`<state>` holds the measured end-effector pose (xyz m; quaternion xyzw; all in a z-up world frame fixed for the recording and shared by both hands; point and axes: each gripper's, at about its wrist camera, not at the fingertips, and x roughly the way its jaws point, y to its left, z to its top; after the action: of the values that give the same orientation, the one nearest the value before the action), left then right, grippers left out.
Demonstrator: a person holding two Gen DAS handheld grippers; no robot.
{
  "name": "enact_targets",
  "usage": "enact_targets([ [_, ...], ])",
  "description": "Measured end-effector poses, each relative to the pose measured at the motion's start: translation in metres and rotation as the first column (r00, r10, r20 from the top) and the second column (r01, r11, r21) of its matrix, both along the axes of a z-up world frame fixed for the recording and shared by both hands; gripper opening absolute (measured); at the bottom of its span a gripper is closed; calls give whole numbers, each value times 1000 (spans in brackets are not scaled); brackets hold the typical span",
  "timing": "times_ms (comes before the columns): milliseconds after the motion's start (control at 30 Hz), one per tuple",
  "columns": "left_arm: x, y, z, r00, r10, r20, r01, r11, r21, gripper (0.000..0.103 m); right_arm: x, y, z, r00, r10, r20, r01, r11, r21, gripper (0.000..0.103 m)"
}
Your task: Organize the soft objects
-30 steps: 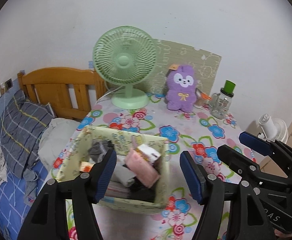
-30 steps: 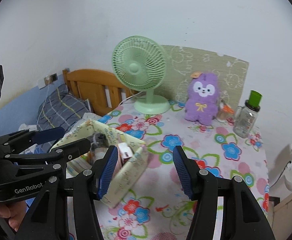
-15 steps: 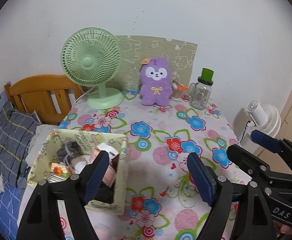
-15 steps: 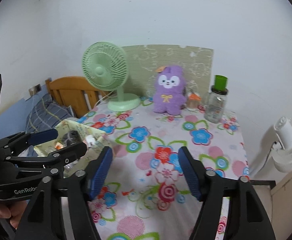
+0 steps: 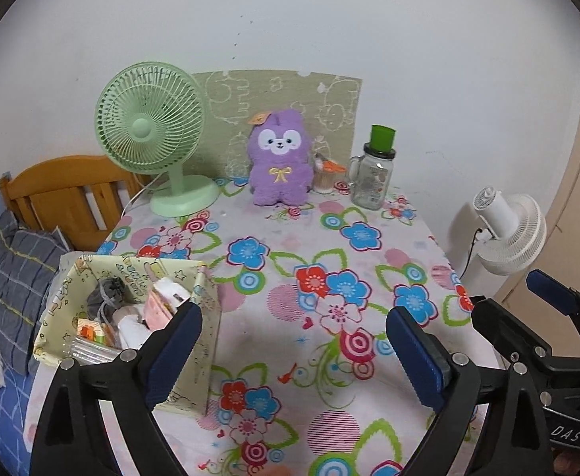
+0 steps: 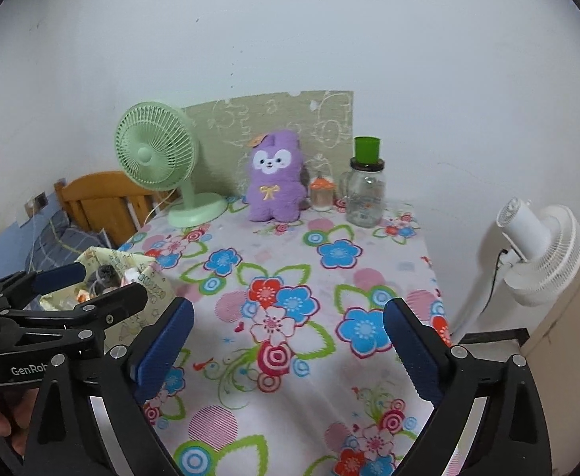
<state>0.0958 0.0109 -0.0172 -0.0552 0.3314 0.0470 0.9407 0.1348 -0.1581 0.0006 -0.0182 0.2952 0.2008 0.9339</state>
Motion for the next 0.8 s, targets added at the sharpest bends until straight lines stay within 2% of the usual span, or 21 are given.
enact_targets([
  [233,-9,-11,7,999,-13,33,12,1000,18,95,-13,-9,7,999,-20,34,21,999,-26,98],
  [367,-16,-15,12,998,0,65,-3,999,53,95,-20,-9,15,998,-9,57,11,999,-33,98],
  [800,-26,-6,21,996,7,91,-9,1000,25,95,-28,-2,25,997,1,75,1,1000,-29,99],
])
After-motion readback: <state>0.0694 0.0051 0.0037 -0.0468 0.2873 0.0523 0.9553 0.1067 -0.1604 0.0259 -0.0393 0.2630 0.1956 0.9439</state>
